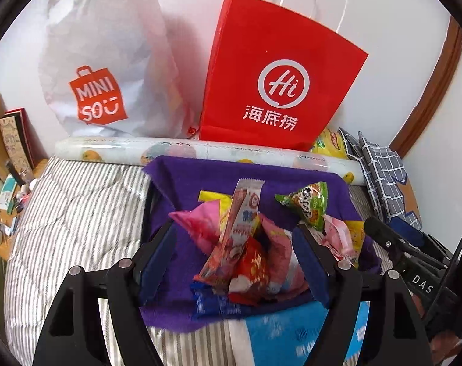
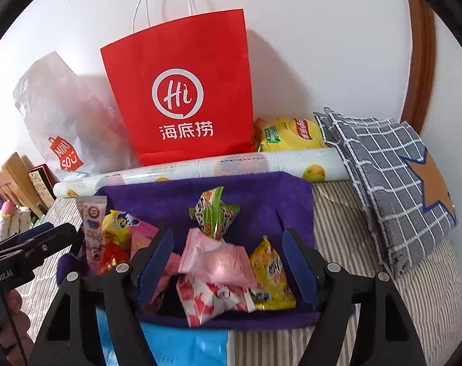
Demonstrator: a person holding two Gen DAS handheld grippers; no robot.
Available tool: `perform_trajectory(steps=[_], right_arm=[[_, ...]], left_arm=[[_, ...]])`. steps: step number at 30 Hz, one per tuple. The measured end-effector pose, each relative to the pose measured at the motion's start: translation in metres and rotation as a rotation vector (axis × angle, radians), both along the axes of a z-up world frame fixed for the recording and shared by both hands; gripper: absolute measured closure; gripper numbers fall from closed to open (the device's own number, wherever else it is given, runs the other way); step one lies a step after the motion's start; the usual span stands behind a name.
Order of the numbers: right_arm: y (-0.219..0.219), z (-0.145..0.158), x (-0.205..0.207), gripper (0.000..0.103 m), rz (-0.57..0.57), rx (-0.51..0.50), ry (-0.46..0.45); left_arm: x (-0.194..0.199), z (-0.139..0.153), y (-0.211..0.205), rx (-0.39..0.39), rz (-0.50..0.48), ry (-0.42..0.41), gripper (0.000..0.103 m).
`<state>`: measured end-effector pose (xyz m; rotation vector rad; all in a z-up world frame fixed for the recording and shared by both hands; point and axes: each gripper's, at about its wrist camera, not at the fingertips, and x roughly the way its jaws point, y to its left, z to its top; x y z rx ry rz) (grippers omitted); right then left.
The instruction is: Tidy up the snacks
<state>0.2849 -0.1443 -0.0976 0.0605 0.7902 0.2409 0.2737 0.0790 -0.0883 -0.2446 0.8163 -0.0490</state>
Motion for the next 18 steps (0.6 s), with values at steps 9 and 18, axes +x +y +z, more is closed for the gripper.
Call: perform_trajectory(steps=[9,18], right_arm=[[-0.007,0.051,-0.060,0.030,-0.016,0.008,-0.054],[-0.013,0.086,-0.139,0.025,-0.027,-0.041,-0.080]], left_arm=[[-0.063,0.042,-0.013,0.006,-0.010,-0.064,0.013],[-0.136,0.072,-0.028,0.006,-0.022,-0.116,0.005]])
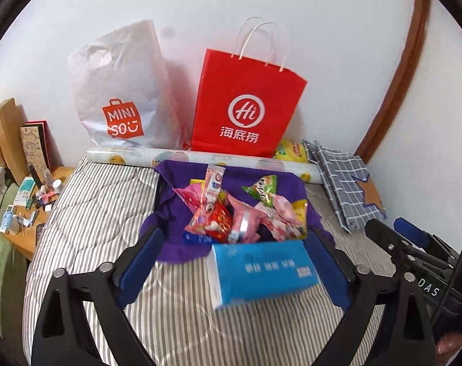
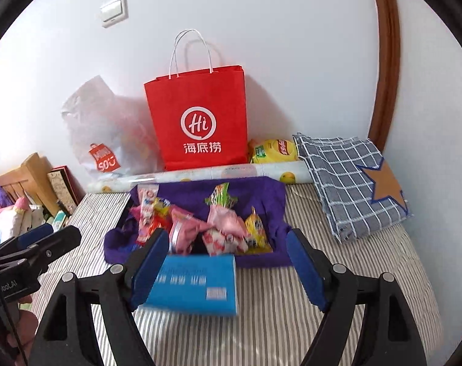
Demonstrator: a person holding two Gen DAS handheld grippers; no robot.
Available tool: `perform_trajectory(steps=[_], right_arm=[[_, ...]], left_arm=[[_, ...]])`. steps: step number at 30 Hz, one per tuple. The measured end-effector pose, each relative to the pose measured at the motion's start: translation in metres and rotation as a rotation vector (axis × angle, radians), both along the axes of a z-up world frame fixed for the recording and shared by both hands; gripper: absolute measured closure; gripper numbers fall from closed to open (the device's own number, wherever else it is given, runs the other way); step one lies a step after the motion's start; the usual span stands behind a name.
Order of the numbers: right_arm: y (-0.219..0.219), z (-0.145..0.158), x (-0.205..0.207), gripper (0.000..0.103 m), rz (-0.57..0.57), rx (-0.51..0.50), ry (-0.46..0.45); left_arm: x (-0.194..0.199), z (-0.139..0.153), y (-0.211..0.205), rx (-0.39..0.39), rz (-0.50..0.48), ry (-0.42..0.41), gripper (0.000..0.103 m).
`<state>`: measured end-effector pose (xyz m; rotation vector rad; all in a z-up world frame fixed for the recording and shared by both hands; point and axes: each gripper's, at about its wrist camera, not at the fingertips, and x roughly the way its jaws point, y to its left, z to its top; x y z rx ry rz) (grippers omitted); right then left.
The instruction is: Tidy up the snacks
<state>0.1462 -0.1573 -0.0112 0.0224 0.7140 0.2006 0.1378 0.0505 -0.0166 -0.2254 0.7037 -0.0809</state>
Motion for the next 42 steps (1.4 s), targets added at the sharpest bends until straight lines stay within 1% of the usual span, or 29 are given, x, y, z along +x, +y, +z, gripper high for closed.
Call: perform_trajectory(steps=[2,4,5,8,9,11,15,18,25,35,39,42], right_arm=[[-0.001,0.002,-0.013,0.025,-0.011,-0.009,-0.003],[-0.005,0.004,-0.029,0.021,-0.023,-0.012,-0.007],[-0.007,0.005,-0.039,0.018,-0.028,-0.014,-0.014],[-0.013,0.011,-0.063,0.016,-0.035,-0.007,-0.040],[-0.016,0.013,-0.071,0.011,-0.036,0.001,-0.047],[-0.022,0.017,-0.082,0.004,-0.049,0.011,-0.054],[-0.034,0.024,-0.106,0.001,-0.061,0.030,-0.071],[-0.038,0.026,-0.123,0.001,-0.069,0.010,-0.087],[-0.048,0.029,-0.152,0.000,-0.080,-0.006,-0.114],[-0.058,0.034,-0.167,0.000,-0.089,0.016,-0.133],[-0.056,0.035,-0.171,0.000,-0.087,0.003,-0.143],[-0.054,0.036,-0.172,0.000,-0.087,-0.005,-0.144]], left_arm=[[-0.014,0.004,-0.004,0.005,-0.001,-0.010,0.004],[-0.030,0.007,-0.008,0.014,0.004,-0.022,0.003],[-0.037,0.008,-0.009,0.018,0.005,-0.028,0.003],[-0.057,0.011,-0.014,0.024,0.011,-0.039,0.001],[-0.064,0.011,-0.017,0.030,0.014,-0.044,0.001],[-0.076,0.012,-0.021,0.041,0.014,-0.052,0.001],[-0.096,0.013,-0.032,0.059,0.010,-0.063,0.001],[-0.111,0.015,-0.041,0.067,0.009,-0.077,0.001],[-0.135,0.018,-0.064,0.127,0.000,-0.102,0.001],[-0.147,0.024,-0.065,0.124,0.029,-0.124,0.001],[-0.149,0.025,-0.066,0.142,0.038,-0.131,0.001],[-0.150,0.025,-0.066,0.138,0.034,-0.132,0.001]])
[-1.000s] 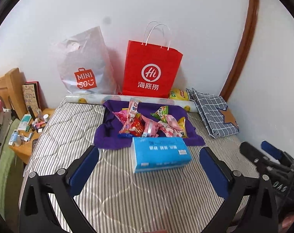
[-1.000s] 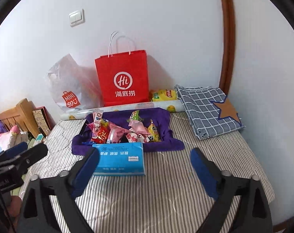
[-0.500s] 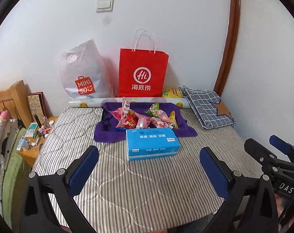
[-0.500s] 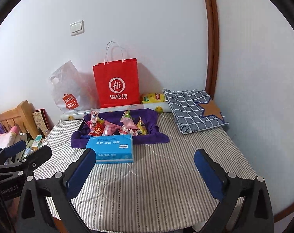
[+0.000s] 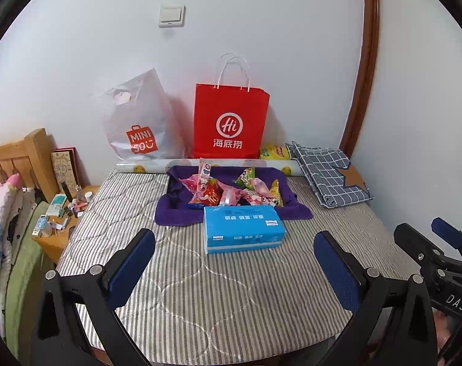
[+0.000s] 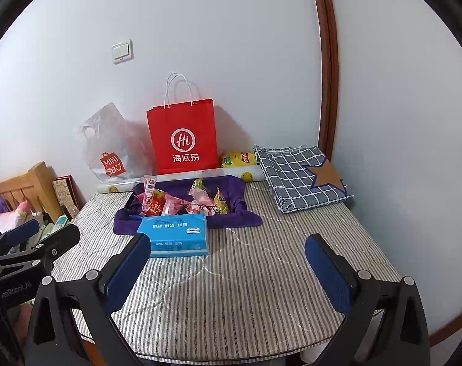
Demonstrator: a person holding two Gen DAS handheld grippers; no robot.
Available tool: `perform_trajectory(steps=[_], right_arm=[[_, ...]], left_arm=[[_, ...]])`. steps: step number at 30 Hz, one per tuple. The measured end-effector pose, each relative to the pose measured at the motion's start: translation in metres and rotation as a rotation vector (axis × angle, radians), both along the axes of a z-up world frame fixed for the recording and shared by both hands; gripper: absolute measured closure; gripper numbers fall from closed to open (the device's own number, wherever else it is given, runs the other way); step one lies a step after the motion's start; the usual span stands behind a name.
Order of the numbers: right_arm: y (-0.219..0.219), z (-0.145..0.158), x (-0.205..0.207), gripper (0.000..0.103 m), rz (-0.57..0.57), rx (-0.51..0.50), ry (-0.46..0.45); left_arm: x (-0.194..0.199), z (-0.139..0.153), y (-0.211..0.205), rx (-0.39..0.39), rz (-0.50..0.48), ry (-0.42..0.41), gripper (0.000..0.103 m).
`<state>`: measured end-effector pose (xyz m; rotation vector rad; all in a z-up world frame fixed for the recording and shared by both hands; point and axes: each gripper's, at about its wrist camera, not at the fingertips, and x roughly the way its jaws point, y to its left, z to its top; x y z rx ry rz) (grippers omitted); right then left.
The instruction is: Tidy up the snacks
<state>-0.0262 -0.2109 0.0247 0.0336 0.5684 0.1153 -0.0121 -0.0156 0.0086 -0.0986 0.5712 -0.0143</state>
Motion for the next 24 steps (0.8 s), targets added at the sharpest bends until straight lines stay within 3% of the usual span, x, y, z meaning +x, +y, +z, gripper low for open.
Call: perform_trajectory(steps=[24], right_arm=[[-0.0002,-0.0006,-0.0026,0.000,-0.004,-0.002,-0.004]], left_arm=[[-0.0025,-0.0003,-0.0046,0.015,-0.005,0.004,0.001]])
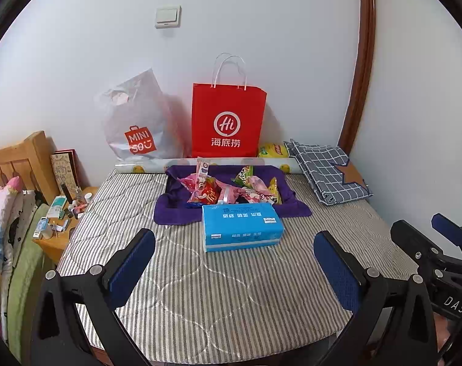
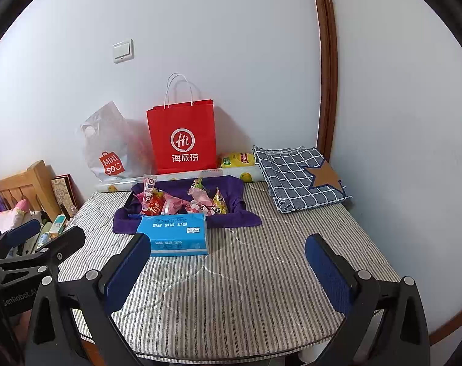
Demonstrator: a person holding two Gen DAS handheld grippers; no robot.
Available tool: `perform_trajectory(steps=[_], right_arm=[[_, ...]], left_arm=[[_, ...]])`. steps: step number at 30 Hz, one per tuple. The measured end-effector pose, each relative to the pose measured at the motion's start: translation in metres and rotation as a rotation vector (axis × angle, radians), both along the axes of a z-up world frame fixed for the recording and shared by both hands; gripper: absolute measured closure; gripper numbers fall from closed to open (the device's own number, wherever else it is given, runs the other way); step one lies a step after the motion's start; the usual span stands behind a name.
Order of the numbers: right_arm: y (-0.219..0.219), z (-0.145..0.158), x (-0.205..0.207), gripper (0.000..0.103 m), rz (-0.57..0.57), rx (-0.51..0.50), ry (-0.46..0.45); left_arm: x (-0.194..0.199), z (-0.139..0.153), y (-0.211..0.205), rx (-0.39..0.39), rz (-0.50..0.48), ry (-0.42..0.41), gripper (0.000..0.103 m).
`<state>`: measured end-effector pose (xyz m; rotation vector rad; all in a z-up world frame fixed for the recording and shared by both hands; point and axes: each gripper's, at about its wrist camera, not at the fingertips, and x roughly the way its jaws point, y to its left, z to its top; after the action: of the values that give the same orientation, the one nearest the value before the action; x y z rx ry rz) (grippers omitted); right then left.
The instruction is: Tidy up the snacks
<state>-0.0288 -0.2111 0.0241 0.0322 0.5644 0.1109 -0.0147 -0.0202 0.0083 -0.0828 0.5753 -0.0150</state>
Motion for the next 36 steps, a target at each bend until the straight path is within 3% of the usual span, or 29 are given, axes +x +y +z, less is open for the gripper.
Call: perform_trajectory(steps=[36], right_arm=[[-0.0001,0.0005,-0.0036,0.000,-0.001,-0.002,-0.002]], left_arm=[[-0.0037,0.0012,0.0024,-0.001,0.010,-0.002,0.001]])
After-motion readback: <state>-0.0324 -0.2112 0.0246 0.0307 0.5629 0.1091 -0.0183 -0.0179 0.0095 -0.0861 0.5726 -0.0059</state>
